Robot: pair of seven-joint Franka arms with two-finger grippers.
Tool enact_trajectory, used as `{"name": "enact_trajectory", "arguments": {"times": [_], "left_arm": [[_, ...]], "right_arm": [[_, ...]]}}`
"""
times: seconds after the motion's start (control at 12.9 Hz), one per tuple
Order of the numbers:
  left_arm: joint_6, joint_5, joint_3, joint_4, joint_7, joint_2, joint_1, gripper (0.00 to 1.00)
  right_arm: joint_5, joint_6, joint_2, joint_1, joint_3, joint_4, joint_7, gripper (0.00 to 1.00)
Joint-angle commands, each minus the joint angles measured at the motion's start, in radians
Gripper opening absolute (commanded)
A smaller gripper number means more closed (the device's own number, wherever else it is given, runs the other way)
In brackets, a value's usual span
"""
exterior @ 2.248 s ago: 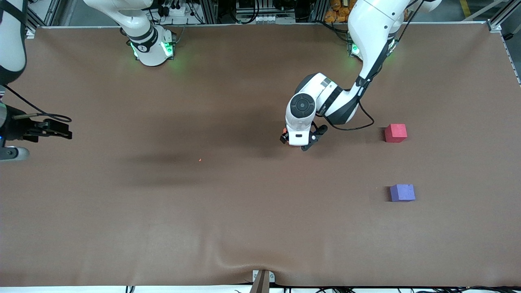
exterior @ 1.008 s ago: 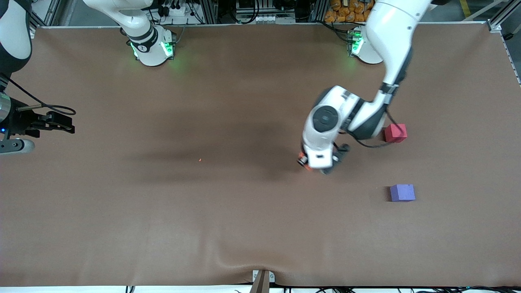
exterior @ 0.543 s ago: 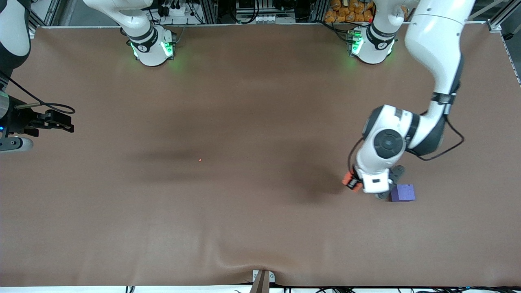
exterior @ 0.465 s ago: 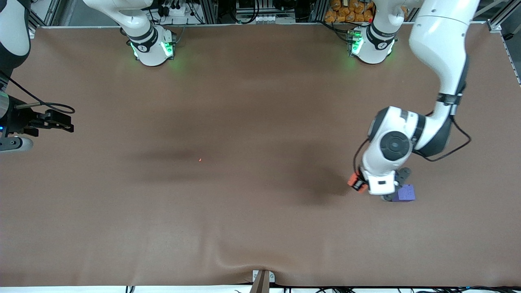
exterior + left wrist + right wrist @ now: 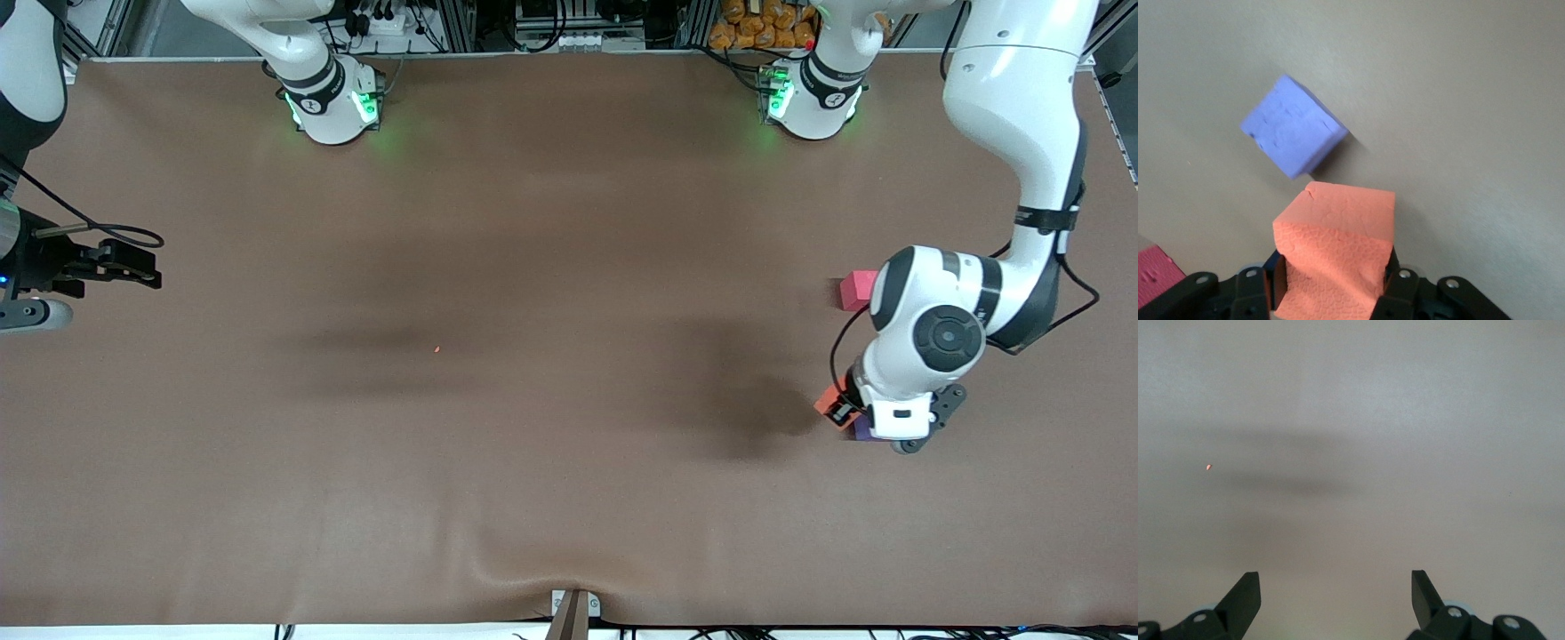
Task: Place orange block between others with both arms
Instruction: 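Carry the orange cube with the left gripper toward the purple cube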
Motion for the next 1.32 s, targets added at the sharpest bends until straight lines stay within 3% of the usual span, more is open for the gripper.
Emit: {"name": "enact_trajectory", "arguments": {"times": [0.0, 0.54, 0.93, 1.24], "left_arm": [[-0.020, 0.024, -0.012, -0.010, 0.035, -0.008, 0.009, 0.00], [-0.089, 0.028, -0.012, -0.008, 0.229, -0.025, 0.092, 0.00], [-0.176, 0.118, -0.015, -0.020, 0.412, -0.029, 0.091, 0.00], [-0.212, 0.120, -0.024, -0.071, 0.546, -0.096, 0.094, 0.00]], "right_arm": [[-0.008, -0.004, -0.022, 0.006, -0.002, -0.017, -0.002, 1.00], [-0.008, -0.002, -0.018, 0.006, -0.002, -0.017, -0.002, 1.00], [-0.008, -0.004, -0.022, 0.006, -0.002, -0.017, -0.001, 1.00], [-0.008, -0.004, -0.023, 0.006, -0.002, -0.017, 0.048, 1.00]]}}
